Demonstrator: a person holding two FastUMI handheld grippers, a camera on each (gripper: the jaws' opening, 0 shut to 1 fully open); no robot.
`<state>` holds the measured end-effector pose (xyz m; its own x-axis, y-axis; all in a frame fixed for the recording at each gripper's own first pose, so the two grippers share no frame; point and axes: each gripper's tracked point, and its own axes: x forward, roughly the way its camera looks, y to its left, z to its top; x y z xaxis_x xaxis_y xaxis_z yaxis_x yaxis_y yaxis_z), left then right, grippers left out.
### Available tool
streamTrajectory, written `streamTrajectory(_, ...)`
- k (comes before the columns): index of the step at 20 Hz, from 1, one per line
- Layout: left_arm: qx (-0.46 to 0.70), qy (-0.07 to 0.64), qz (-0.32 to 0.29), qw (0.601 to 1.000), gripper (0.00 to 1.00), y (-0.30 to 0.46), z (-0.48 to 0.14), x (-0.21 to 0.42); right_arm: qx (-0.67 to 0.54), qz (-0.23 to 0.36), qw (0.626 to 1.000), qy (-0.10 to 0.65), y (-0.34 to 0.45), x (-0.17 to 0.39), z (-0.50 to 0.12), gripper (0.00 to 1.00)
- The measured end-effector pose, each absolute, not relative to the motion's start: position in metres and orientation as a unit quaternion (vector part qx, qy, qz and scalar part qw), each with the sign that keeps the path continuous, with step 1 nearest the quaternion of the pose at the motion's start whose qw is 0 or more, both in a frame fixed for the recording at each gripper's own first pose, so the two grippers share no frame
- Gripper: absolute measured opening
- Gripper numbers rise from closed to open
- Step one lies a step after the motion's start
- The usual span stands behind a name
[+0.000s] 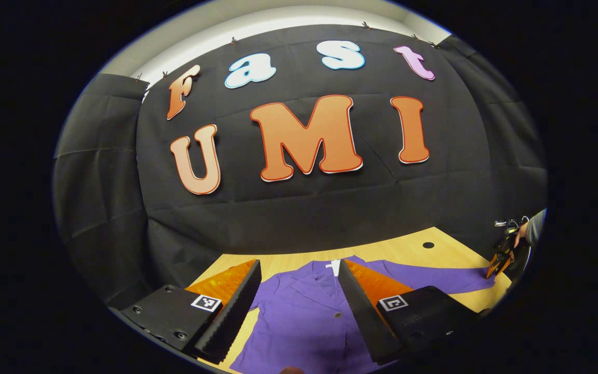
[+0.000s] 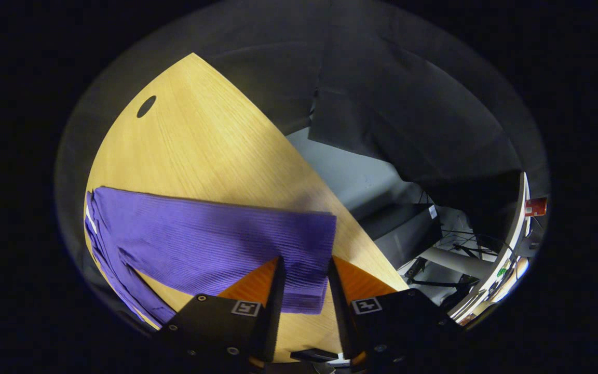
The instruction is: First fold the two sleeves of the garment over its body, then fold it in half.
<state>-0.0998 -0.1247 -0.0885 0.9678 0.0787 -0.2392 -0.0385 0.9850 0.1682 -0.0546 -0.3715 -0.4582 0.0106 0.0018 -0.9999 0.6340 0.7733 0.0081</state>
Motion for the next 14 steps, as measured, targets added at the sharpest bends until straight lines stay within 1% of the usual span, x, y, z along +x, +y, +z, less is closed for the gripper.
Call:
streamTrajectory(1,0.08,0.124,0.03,0.989,0.94,-0.123,-0.09,-0.1,0.249,-0.242,0.666,0.66,-0.371,-0.054,-0.457,0.37)
streamTrajectory(2,0.079,0.125,0.03,0.989,0.94,-0.121,-0.09,-0.1,0.264,-0.243,0.665,0.655,-0.369,-0.052,-0.458,0.3)
streamTrajectory(3,0.078,0.125,0.032,0.989,0.94,-0.119,-0.092,-0.101,0.279,-0.247,0.66,0.652,-0.365,-0.051,-0.457,0.18)
streamTrajectory(4,0.077,0.126,0.033,0.988,0.94,-0.116,-0.092,-0.101,0.292,-0.242,0.66,0.649,-0.362,-0.051,-0.456,0.12)
streamTrajectory(5,0.076,0.127,0.035,0.988,0.94,-0.112,-0.093,-0.1,0.296,-0.24,0.662,0.645,-0.362,-0.05,-0.453,0.09)
streamTrajectory(9,0.069,0.128,0.036,0.989,0.95,-0.101,-0.094,-0.099,0.309,-0.212,0.684,0.626,-0.347,-0.032,-0.427,0.06)
streamTrajectory(14,0.06,0.115,0.025,0.991,0.94,-0.086,-0.086,-0.09,0.288,-0.184,0.714,0.611,-0.321,-0.012,-0.377,0.05)
